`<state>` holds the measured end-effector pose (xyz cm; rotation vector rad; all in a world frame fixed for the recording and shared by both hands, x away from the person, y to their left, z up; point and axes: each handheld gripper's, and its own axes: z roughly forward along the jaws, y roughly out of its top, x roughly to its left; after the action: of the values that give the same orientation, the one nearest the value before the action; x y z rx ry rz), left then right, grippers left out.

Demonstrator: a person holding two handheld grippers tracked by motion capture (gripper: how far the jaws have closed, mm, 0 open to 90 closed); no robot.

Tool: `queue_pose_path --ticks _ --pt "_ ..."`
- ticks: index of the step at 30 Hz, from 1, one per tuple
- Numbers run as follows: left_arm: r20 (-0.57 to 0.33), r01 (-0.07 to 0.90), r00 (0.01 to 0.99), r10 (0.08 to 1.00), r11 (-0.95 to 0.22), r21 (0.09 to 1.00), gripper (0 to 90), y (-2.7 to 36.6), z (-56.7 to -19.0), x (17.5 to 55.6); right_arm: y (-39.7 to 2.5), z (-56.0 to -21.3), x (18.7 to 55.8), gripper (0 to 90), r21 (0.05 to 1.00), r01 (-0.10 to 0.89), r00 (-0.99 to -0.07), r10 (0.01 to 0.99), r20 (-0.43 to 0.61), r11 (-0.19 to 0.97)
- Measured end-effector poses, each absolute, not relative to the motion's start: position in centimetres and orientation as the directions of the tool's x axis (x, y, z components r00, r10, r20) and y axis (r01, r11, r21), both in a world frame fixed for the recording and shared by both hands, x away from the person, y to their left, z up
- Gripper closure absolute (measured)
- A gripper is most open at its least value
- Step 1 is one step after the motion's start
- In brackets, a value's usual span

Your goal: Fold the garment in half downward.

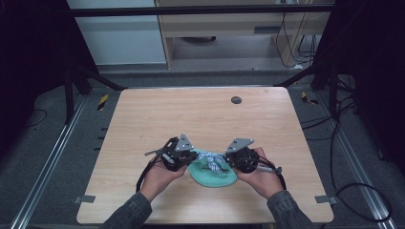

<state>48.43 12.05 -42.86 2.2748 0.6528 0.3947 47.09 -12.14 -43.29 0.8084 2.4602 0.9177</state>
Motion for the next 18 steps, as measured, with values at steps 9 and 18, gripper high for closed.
queue_pose_path --ticks 9,18 --pt "0.07 0.344 0.829 0.555 -0.605 0.718 86.1 12.3 -43.5 47.9 -12.2 -43.8 46.6 83.2 0.689 0.383 -0.762 0.632 -0.142 0.616" --pt "0.053 0.355 0.826 0.561 -0.591 0.724 85.6 12.6 -44.2 47.5 -12.0 -44.0 46.1 82.9 0.69 0.382 -0.768 0.626 -0.133 0.615"
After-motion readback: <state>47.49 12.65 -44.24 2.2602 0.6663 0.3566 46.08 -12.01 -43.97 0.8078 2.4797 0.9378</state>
